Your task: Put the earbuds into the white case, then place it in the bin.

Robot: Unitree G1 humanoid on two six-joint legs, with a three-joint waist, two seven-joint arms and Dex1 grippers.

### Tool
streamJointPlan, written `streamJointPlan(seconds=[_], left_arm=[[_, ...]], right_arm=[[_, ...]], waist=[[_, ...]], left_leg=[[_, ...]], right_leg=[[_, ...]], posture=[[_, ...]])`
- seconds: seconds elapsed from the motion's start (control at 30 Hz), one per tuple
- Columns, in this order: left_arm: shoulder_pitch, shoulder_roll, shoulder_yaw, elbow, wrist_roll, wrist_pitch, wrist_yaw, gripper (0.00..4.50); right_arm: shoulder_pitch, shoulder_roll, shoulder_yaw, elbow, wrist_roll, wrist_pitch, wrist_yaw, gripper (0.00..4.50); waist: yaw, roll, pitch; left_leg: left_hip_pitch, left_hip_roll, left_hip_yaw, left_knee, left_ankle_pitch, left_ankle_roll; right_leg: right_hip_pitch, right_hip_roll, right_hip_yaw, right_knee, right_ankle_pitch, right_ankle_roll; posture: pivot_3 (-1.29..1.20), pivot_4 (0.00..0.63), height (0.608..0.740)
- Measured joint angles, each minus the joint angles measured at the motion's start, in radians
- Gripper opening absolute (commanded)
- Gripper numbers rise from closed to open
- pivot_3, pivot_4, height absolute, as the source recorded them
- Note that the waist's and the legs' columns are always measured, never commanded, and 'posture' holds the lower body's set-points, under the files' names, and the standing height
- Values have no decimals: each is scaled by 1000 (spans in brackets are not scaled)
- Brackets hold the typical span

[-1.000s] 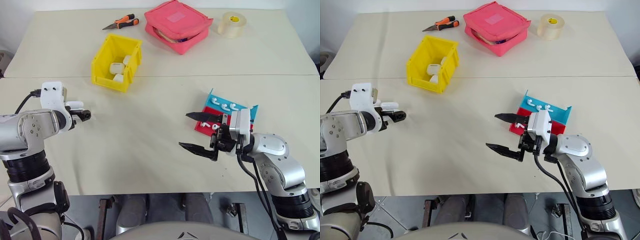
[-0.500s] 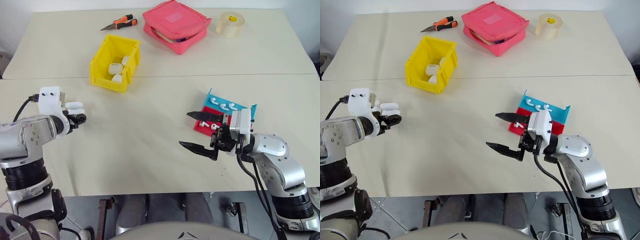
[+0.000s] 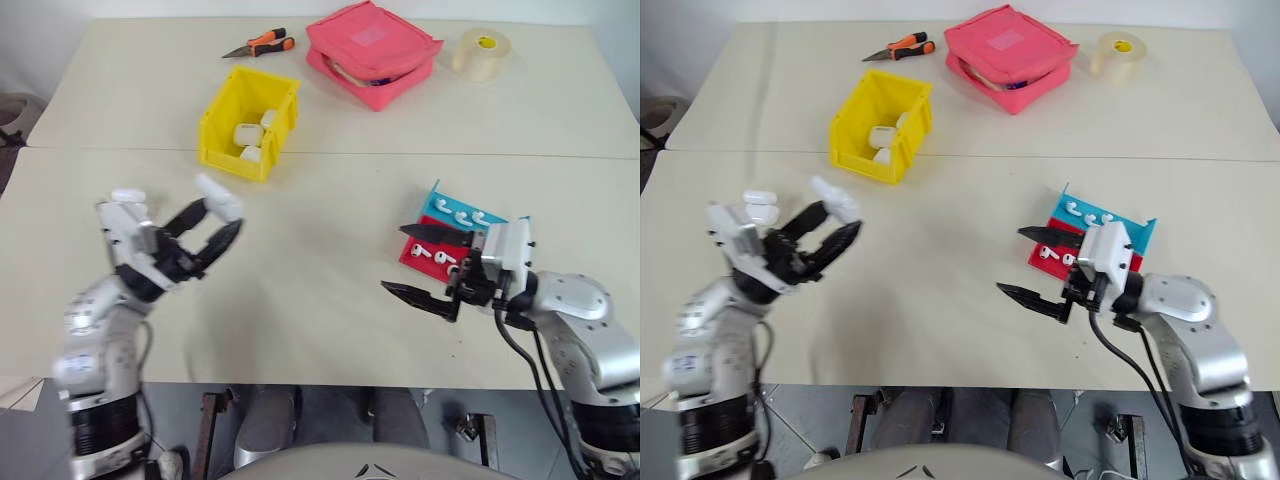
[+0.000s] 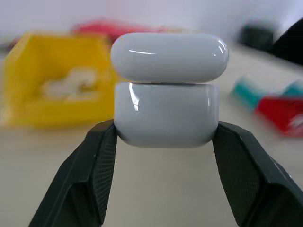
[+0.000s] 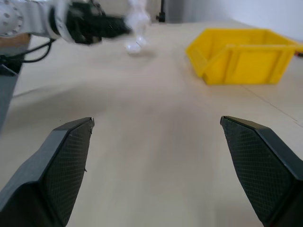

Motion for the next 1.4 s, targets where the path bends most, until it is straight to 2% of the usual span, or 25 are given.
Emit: streamJointPlan(seconds=[0.13,0.23,0.47,0.6,0.77,0.9,1.07,1.2,1.4], left_arm=[[-83,-95,-138,75,-24,-116,-132,2715],[-189,-168,-212,193,-51,-184,-236,2715],[-338,-268,-304,432,-57,-322,-426,2715],[-354,-274,-322,495,-63,-351,-498,2715],[-356,-271,-330,503,-62,-381,-537,2715],[-357,-266,-336,502,-54,-395,-535,2715],[-351,-250,-342,493,-44,-401,-516,2715],[-335,-232,-342,482,-41,-404,-498,2715],[-309,-231,-357,449,-40,-404,-467,2715]], right_arm=[[123,-48,-124,-58,3,12,-19,4500],[262,-52,-270,-114,5,23,-43,4500],[552,-20,-553,-163,1,24,-37,4500],[643,-16,-623,-163,-13,9,-12,4500],[652,-57,-630,-161,-40,30,-5,4500],[527,-220,-562,-170,10,210,-27,4500],[242,-424,-336,-174,55,450,-88,4500],[86,-502,-161,-145,45,565,-108,4500],[-166,-507,111,-69,-27,669,-122,4500]], waist=[[3,-1,0],[10,-1,-1],[11,-2,-1],[4,-2,-1],[3,-2,-1],[-8,-2,-1],[-11,-2,-1],[-4,-2,-1],[-9,-2,-1]], left_leg=[[0,1,8,0,0,1],[1,1,10,0,0,2],[1,1,13,-1,0,5],[3,1,16,-1,-1,6],[3,2,16,-1,-1,6],[3,2,17,0,-1,6],[2,3,16,0,-1,6],[-1,2,13,0,-1,7],[-2,1,12,1,-1,7]], right_leg=[[0,0,0,0,0,1],[0,1,1,-1,1,2],[1,1,2,-3,2,4],[1,1,3,-4,2,4],[1,1,4,-4,3,5],[1,1,4,-5,4,4],[1,1,3,-6,5,4],[0,0,1,-7,5,4],[-1,0,1,-8,6,4]], posture=[[0,150,740],[0,150,740],[0,150,740],[0,150,740],[0,150,740],[0,150,740],[0,150,740],[0,150,740],[0,150,740]])
